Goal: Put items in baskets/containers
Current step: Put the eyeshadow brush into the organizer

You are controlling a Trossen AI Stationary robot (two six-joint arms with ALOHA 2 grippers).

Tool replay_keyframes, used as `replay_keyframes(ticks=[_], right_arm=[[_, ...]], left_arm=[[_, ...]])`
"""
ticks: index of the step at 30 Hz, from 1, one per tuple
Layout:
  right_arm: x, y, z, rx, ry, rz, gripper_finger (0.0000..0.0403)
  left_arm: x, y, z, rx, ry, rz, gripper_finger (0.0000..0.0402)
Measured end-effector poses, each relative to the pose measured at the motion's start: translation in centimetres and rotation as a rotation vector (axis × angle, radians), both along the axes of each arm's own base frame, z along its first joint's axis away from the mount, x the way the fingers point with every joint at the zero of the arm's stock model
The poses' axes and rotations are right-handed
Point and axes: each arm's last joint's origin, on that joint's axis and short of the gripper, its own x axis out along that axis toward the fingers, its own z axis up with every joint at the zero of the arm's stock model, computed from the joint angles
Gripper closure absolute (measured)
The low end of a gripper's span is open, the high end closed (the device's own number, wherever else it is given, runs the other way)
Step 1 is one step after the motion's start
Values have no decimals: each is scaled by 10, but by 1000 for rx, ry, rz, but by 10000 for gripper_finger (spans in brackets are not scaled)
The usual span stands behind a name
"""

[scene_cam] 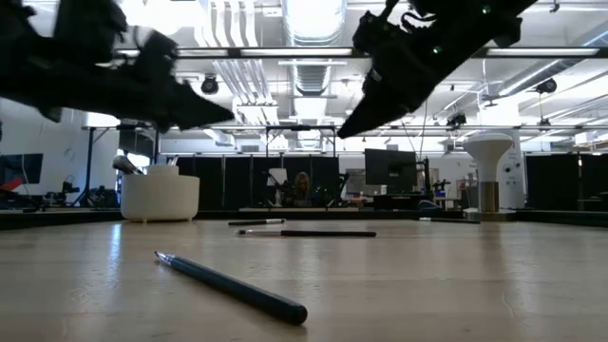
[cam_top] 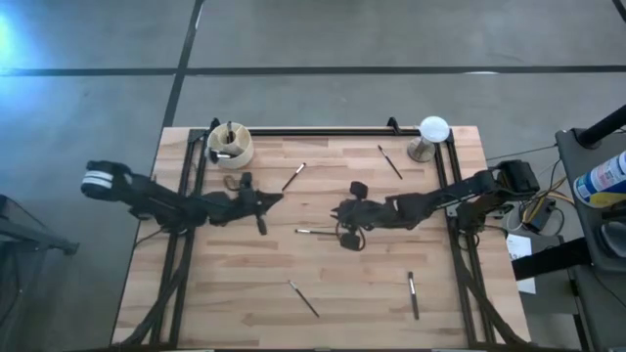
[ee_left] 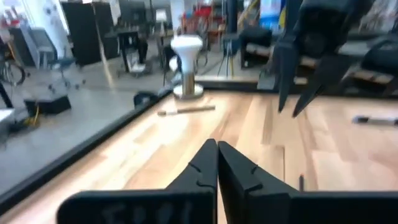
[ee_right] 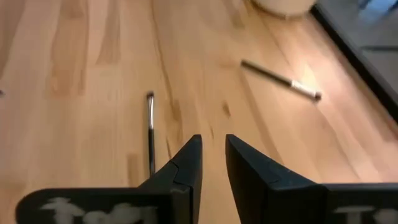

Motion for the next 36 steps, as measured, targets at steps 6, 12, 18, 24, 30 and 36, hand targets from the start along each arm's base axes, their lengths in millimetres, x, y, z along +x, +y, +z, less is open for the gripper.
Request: replay_keyframes(ticks=[6,12,18,24,30,36], right_arm=[[-10,2,-14,51,72,-26,324],[-23,6,-32,77,120,-50,340],[-30,13,-42,75,107,-54,346],[-33,17,-45,74,92,-40,347],[-34,20,-45,71,88,-33,349],[-34,23,-45,59,84,-27,349]], left_arm=[[42,21,-6,-83,225,94,401],[69,71,-2,-225,294,184,401],[86,108,-1,-293,463,297,394],[110,128,-3,-332,586,318,335],[129,149,-8,-362,630,341,291],[133,167,-18,-403,693,385,287]])
